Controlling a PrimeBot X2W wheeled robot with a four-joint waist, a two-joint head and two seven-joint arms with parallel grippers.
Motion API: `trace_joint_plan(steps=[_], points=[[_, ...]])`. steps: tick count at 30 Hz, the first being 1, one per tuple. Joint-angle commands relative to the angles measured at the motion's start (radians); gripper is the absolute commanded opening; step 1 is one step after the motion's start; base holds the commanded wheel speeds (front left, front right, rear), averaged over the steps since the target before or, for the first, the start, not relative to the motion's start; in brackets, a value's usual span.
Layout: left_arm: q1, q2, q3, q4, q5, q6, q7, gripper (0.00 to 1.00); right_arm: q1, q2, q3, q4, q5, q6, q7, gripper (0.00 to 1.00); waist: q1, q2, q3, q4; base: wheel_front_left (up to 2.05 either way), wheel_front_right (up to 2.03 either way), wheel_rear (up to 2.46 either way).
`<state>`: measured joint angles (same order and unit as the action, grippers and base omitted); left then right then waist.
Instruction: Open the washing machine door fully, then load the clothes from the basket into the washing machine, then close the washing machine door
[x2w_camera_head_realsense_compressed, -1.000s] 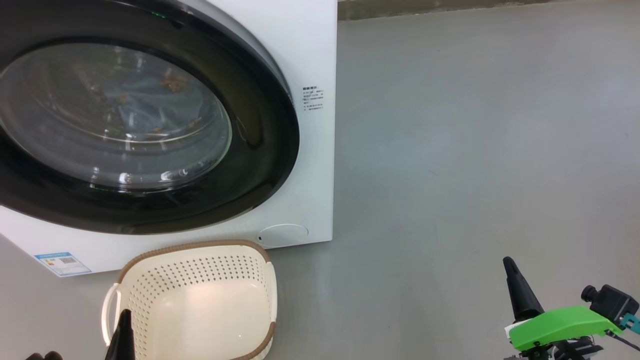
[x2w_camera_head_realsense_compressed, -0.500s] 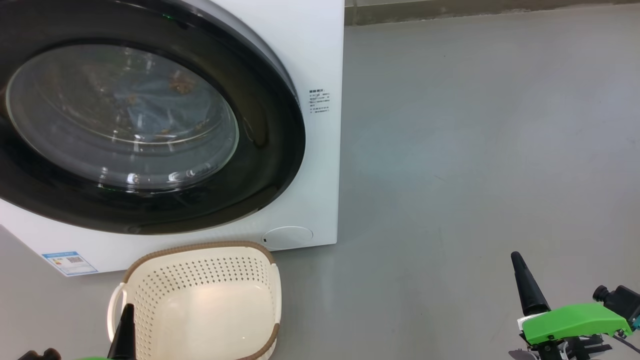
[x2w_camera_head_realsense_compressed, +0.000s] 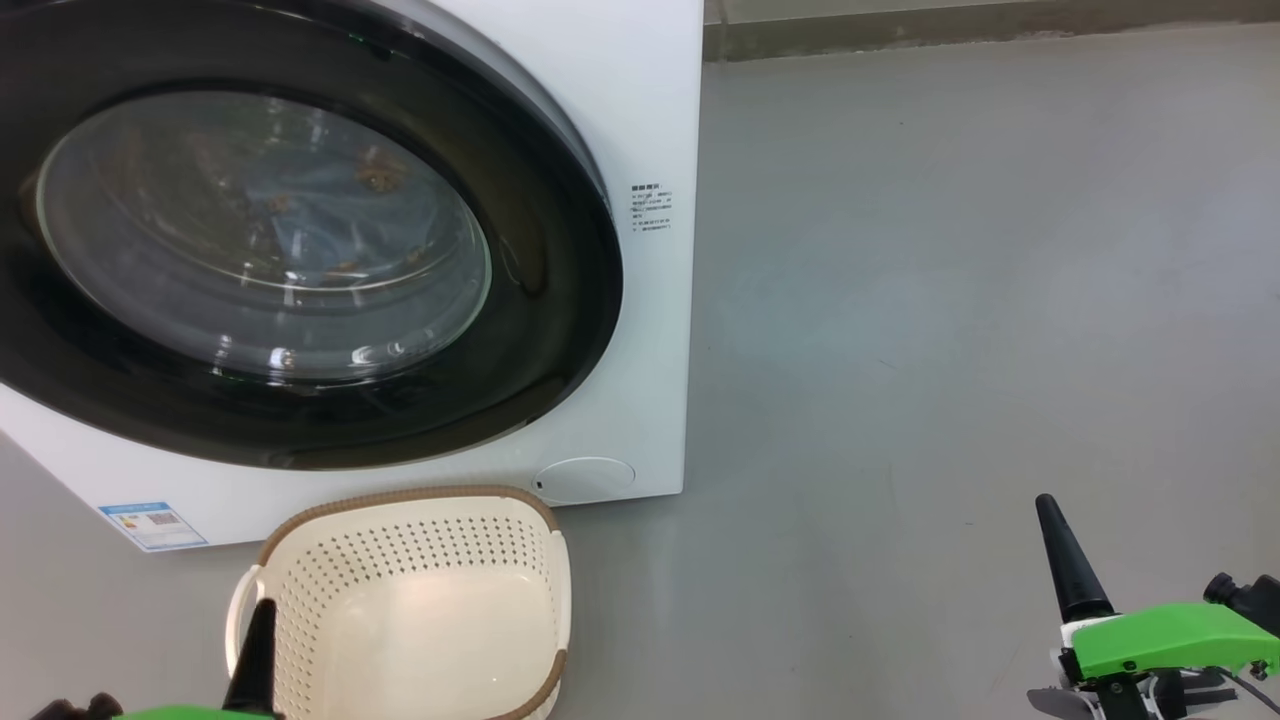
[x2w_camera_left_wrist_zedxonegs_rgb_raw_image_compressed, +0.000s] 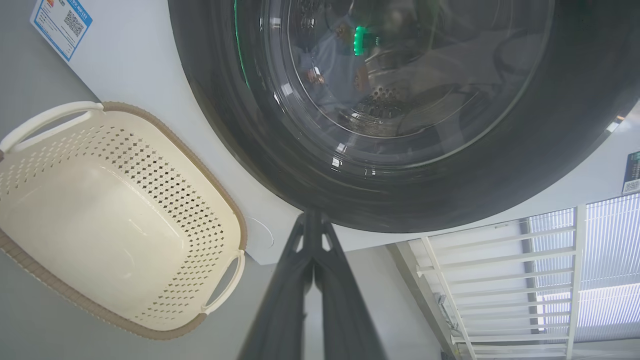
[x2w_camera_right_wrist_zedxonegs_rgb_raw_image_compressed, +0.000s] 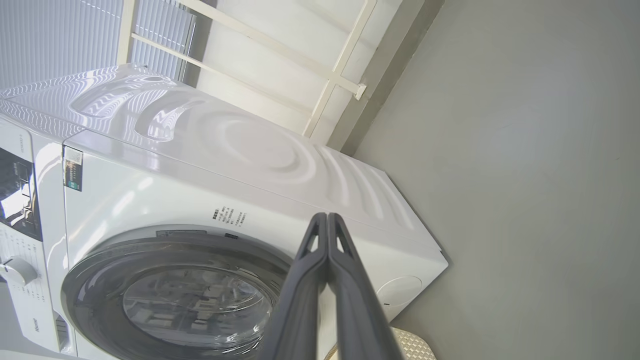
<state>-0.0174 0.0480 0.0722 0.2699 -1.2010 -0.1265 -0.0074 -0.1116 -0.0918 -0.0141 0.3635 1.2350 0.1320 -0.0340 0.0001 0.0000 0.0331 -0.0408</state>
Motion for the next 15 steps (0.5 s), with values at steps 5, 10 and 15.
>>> trace_joint_plan(steps=[5, 10, 15], points=[[-0.052, 0.011, 0.028, -0.022, -0.06, 0.001, 0.017, 0.0, -0.009, 0.0, 0.0, -0.041, 0.065, -0.001, 0.021, 0.0, -0.0001, 0.0, -0.004, 0.005, 0.0, 0.0, 0.0], [-0.059, 0.01, 0.03, -0.022, -0.109, 0.001, 0.032, 0.0, -0.008, 0.002, -0.009, -0.052, 0.112, -0.001, 0.035, 0.0, -0.0001, 0.0, -0.008, 0.01, 0.0, 0.0, 0.0], [-0.065, 0.009, 0.032, -0.023, -0.158, 0.001, 0.047, 0.0, -0.007, 0.004, -0.018, -0.062, 0.16, -0.001, 0.049, 0.0, -0.0001, 0.0, -0.012, 0.015, 0.0, 0.0, 0.0]])
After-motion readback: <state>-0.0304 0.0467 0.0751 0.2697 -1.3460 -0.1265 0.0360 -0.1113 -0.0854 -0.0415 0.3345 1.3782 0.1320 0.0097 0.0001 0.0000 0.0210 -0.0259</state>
